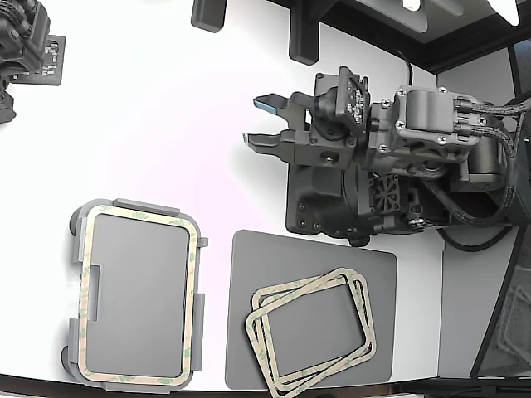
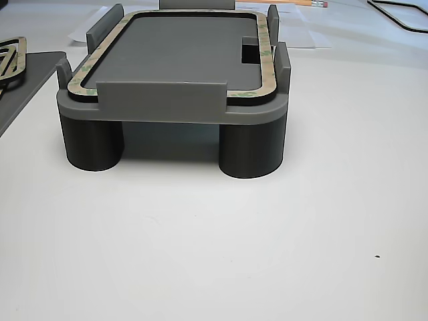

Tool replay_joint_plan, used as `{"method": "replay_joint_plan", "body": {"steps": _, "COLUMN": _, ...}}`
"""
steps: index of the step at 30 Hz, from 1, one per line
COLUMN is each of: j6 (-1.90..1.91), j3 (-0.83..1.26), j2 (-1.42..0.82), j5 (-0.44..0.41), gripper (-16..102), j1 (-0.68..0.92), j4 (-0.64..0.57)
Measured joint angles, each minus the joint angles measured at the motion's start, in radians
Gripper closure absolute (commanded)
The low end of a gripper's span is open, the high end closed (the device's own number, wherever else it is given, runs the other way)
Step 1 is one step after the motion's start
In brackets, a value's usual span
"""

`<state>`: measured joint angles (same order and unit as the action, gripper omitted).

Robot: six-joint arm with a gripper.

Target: Move top rectangular frame to the holder.

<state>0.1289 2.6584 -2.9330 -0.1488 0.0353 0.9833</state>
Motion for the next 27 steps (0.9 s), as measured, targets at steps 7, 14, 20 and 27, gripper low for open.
{"method": "replay_joint_plan", "body": {"steps": 7, "j6": 0.037, "j3": 0.0, "j2": 0.0, "j5": -0.052, "gripper": -14, "j1": 0.0, "j4": 0.0}}
{"method": "replay_joint_plan", "body": {"steps": 14, "j6": 0.015, "j3": 0.0, "j2": 0.0, "j5": -0.026, "gripper": -14, "j1": 0.0, "j4": 0.0}}
{"method": "replay_joint_plan", "body": {"steps": 20, "j6": 0.015, "j3": 0.0, "j2": 0.0, "j5": -0.026, "gripper": -14, "j1": 0.0, "j4": 0.0}}
{"method": "replay_joint_plan", "body": {"steps": 27, "j6": 0.015, "j3": 0.0, "j2": 0.0, "j5": -0.026, "gripper": -14, "j1": 0.0, "j4": 0.0}}
